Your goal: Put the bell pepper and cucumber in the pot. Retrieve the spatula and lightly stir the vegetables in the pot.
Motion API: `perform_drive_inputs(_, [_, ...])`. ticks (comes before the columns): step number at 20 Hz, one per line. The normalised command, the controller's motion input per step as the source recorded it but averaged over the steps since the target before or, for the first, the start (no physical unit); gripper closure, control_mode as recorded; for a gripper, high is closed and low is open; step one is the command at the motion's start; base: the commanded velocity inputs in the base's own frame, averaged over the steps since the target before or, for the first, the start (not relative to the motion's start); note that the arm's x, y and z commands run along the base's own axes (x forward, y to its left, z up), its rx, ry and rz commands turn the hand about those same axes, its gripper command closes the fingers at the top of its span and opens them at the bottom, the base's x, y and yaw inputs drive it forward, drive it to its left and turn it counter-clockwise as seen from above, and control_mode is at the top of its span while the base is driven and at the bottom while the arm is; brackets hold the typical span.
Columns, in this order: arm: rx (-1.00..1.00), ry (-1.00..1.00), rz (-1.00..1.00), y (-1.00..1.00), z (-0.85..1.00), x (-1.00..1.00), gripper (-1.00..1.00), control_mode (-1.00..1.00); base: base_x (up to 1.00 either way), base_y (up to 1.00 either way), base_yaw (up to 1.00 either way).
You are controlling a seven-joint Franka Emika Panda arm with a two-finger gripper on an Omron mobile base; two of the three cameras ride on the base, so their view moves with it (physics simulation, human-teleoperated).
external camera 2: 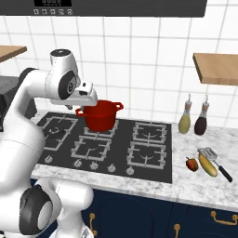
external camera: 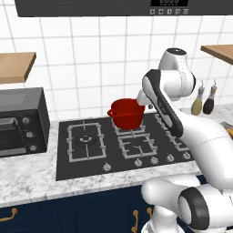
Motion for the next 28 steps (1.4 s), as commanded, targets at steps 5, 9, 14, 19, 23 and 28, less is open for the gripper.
perform_drive_inputs(5, [0.0, 0.0, -0.01, 0.0, 0.0, -0.18, -1.0, -1.0, 0.0, 0.0, 0.0])
perform_drive_inputs(9, [-0.01, -0.09, -0.06, 0.0, 0.0, -0.37, -1.0, -1.0, 0.0, 0.0, 0.0])
perform_drive_inputs(14, [-0.03, -0.18, -0.06, -0.14, 0.0, -0.53, -1.0, -1.0, 0.0, 0.0, 0.0])
perform_drive_inputs(19, [-0.02, -0.2, -0.04, -0.32, 0.0, -0.53, -1.0, -1.0, 0.0, 0.0, 0.0])
perform_drive_inputs(23, [0.0, -0.06, 0.0, -0.6, 0.0, -0.31, -1.0, -1.0, 0.0, 0.0, 0.0])
perform_drive_inputs(28, [-0.06, 0.07, -0.03, -0.58, 0.0, -0.07, -1.0, -1.0, 0.0, 0.0, 0.0])
